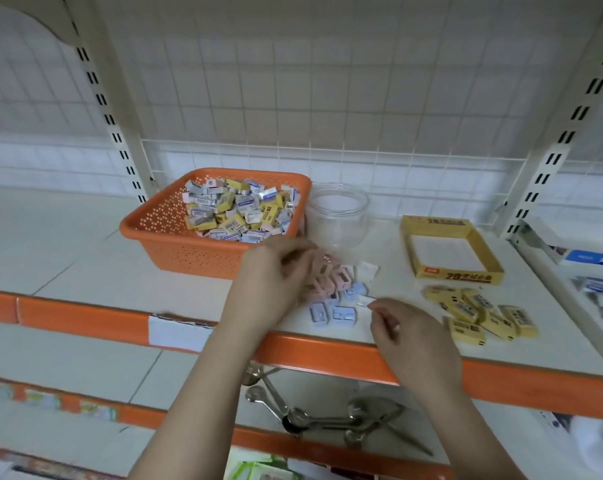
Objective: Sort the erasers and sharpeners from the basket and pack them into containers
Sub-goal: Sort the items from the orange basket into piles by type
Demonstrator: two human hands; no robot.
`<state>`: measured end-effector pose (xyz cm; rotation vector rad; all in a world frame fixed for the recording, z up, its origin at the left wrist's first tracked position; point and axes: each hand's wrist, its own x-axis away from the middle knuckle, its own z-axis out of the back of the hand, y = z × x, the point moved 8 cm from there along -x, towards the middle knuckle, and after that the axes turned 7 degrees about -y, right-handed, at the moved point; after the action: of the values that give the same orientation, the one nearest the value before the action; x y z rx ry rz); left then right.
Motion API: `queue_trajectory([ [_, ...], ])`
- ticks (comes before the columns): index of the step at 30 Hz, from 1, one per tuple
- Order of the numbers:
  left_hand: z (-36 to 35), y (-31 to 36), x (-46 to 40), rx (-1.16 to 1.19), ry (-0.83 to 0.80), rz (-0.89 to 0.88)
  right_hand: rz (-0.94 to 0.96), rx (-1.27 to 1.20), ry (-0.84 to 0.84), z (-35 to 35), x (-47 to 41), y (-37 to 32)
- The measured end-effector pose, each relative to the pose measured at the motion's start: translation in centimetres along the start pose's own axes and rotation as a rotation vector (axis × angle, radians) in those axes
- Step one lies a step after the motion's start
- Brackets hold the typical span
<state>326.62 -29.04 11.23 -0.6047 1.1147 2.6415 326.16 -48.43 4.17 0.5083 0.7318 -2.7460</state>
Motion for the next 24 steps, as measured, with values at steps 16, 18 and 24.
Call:
queue_trajectory([
  [16, 14.1, -12.8, -7.6, -0.025, -0.015, 0.051, -0.109, -0.103, 0.202, -1.5, -11.5, -13.8],
  [18, 15.1, -14.0, -8.2, -0.050, -0.035, 0.063, -0.097, -0.039, 0.146, -2.0, -14.3, -15.7],
  [24, 15.0, -15.9, -9.0, -0.082, -0.136, 0.041, -0.025, 0.086, -0.225, -7.1, -23.4, -19.0],
])
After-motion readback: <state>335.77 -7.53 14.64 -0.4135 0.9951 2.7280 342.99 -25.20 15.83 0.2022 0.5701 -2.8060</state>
